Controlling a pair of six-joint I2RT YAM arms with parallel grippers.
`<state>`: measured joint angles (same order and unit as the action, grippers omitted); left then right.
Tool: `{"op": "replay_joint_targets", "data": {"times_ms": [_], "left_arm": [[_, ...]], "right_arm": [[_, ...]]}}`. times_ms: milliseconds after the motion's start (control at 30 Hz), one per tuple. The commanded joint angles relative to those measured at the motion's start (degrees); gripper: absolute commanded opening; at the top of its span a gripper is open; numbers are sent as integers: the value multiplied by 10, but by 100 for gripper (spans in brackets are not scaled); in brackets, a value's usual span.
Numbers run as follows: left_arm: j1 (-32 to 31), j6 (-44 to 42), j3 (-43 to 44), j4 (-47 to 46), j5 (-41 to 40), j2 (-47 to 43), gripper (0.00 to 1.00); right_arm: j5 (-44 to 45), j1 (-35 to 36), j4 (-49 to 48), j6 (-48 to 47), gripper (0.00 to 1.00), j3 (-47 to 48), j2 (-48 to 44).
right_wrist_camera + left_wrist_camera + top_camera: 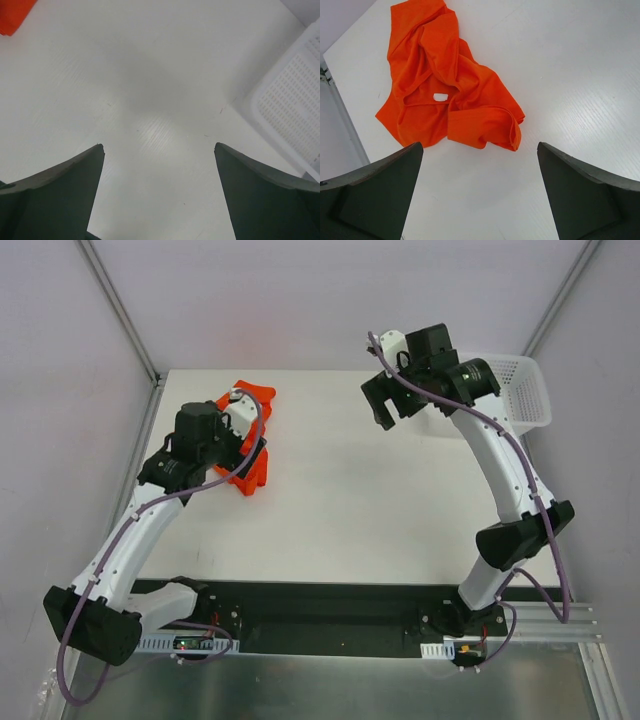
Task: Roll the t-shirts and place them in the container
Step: Move the T-shirt to the corner of the board.
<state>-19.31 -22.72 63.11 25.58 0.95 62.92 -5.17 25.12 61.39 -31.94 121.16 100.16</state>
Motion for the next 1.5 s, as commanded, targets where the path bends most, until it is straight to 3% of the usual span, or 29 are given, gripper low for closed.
{"op": "replay_joint_targets", "data": {"times_ms": [0, 67, 167, 300, 433, 700, 800, 833, 900, 933, 1133, 1267, 1367, 1400, 1467], "left_arm": [[55, 26, -5, -3, 14, 14, 99], [109, 63, 6, 0, 24, 49, 97], [143, 84, 28, 3, 26, 103, 92], [156, 122, 53, 3, 36, 175, 89], [157, 107, 65, 3, 77, 256, 82], [140, 94, 124, 4, 117, 396, 74], [121, 90, 135, 9, 129, 428, 58], [113, 89, 134, 12, 138, 431, 37], [87, 89, 131, 25, 168, 425, 17], [75, 93, 127, 31, 178, 418, 0], [-5, 46, 85, 114, 412, 272, 0], [-14, -1, 124, 201, 420, 110, 0], [-13, -61, 156, 249, 366, 16, 32], [-13, -68, 152, 248, 343, -7, 59], [-9, -58, 119, 229, 254, -49, 73]], "right_arm": [[156, 66, -48, 37, 96, -60, -50], [218, 108, -57, -5, 96, -103, -59], [159, 128, -22, -70, 96, -145, -80], [137, 118, -3, -59, 96, -158, -73], [36, 72, 30, -41, 96, -144, -62], [26, 41, 21, -35, 96, -185, -73], [30, 38, 16, -36, 96, -194, -73], [31, 36, 16, -36, 96, -194, -73], [37, 28, 15, -33, 96, -193, -73], [36, 25, 13, -30, 96, -193, -73], [20, -56, 15, -3, 96, -202, -80], [3, -76, 29, -3, 96, -204, -73], [-23, -76, 38, -4, 96, -198, -57], [-33, -75, 40, -3, 96, -195, -45], [-65, -74, 44, 3, 96, -176, -25]]}}
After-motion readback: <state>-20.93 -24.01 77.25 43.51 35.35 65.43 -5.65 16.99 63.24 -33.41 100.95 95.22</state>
